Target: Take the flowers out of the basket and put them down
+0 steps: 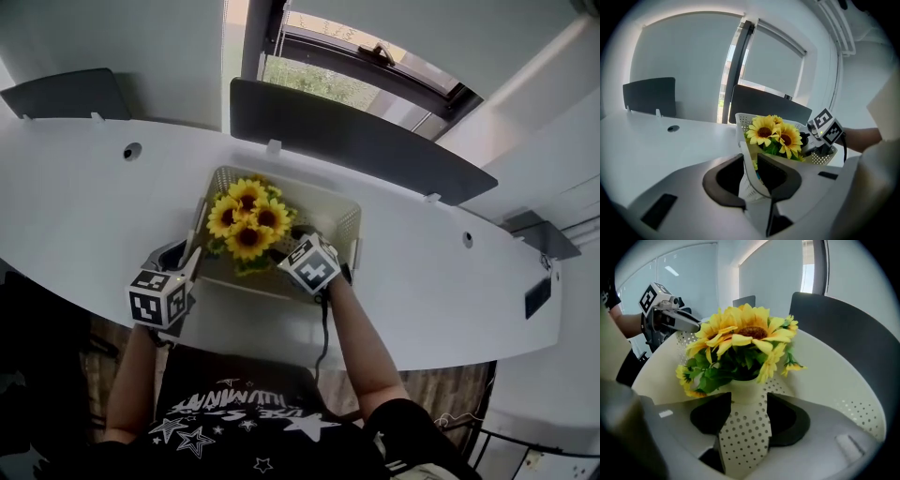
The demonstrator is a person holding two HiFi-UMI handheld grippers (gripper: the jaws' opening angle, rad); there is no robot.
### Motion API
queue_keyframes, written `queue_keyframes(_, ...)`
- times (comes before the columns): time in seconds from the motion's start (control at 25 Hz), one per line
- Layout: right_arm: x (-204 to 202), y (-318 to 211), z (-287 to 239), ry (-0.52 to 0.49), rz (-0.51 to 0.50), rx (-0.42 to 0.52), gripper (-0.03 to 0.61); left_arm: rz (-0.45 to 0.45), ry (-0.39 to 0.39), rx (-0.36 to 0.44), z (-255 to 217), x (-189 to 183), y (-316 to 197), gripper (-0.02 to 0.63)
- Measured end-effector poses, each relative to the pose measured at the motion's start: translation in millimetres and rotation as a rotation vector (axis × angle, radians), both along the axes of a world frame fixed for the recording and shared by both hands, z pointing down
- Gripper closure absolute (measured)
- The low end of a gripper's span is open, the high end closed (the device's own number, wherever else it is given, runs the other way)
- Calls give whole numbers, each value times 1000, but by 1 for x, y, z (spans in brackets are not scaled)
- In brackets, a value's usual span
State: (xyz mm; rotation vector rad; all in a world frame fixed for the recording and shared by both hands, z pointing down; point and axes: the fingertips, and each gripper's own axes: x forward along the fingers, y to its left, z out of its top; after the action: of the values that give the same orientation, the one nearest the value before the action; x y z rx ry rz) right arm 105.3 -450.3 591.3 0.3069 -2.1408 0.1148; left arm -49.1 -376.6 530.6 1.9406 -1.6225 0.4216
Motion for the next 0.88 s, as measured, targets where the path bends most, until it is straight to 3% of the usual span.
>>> queue_keyframes(0.16, -13, 7, 16, -28, -48, -11, 312, -14, -2, -4, 0, -2, -1, 524)
queue_keyframes(0.28, -18, 6, 19, -61, -28, -4, 257, -28, 5, 1, -1, 1, 0, 528)
queue_keyframes(0.4, -27, 7, 19, -121, -9, -4, 147, -33, -14, 2, -1, 2, 2, 528)
queue_keyframes(0.6, -51, 9, 20, -216, 27, -83, 110, -37, -13, -3, 1, 1, 1, 532)
queue_keyframes(0.76, -60, -4, 28, -266, 121, -75, 89, -45, -4, -3, 2, 2, 3, 535)
queue_keyframes(0.88, -72, -4, 26, -299, 117, -46, 52, -46, 4, -2, 3, 1, 4, 537)
